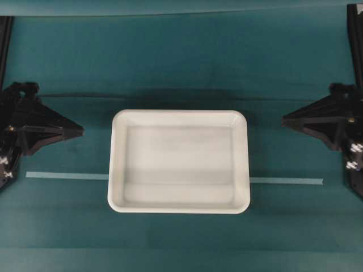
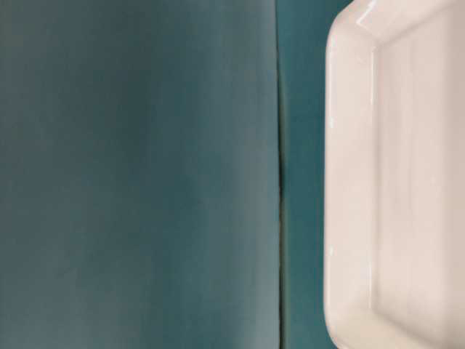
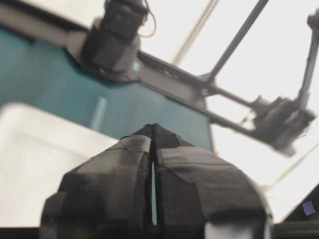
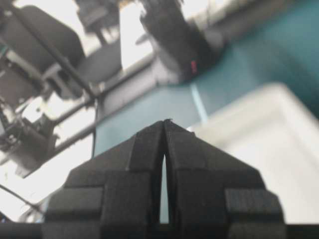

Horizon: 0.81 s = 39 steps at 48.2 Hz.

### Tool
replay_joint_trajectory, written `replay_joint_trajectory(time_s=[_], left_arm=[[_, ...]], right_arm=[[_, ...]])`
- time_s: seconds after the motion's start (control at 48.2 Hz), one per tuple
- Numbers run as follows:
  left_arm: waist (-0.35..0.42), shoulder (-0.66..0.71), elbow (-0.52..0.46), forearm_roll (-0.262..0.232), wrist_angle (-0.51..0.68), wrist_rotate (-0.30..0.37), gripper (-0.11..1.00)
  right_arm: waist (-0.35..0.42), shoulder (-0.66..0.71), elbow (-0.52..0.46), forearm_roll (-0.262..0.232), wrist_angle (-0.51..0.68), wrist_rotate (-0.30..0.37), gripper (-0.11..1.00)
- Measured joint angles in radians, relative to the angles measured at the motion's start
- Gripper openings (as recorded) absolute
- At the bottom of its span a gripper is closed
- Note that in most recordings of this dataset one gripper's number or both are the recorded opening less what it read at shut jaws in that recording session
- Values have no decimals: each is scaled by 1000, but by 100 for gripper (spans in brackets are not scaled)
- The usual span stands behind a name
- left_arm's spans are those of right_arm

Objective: Lift the white case with both hands.
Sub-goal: 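Move both open grippers inward toward the short sides of the white tray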

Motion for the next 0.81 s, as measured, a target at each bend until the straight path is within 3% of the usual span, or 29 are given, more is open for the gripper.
replay_joint_trajectory(time_s=[0.166,0.373,0.498,0.622,0.809], left_arm=[[0,11,-2,0,31,-236,-3],[-2,11,34,0,41,-522,-3],[0,11,63,0,66,-660,-3],[9,11,97,0,97,-716,-3],[32,11,104,0,101,-718,-3]], right_arm=[[-17,64,-54,11,147,202,0],[-43,87,-66,15,172,466,0],[-63,89,-61,15,173,549,0],[-81,107,-46,15,178,603,1],[-77,161,-37,15,210,617,2]])
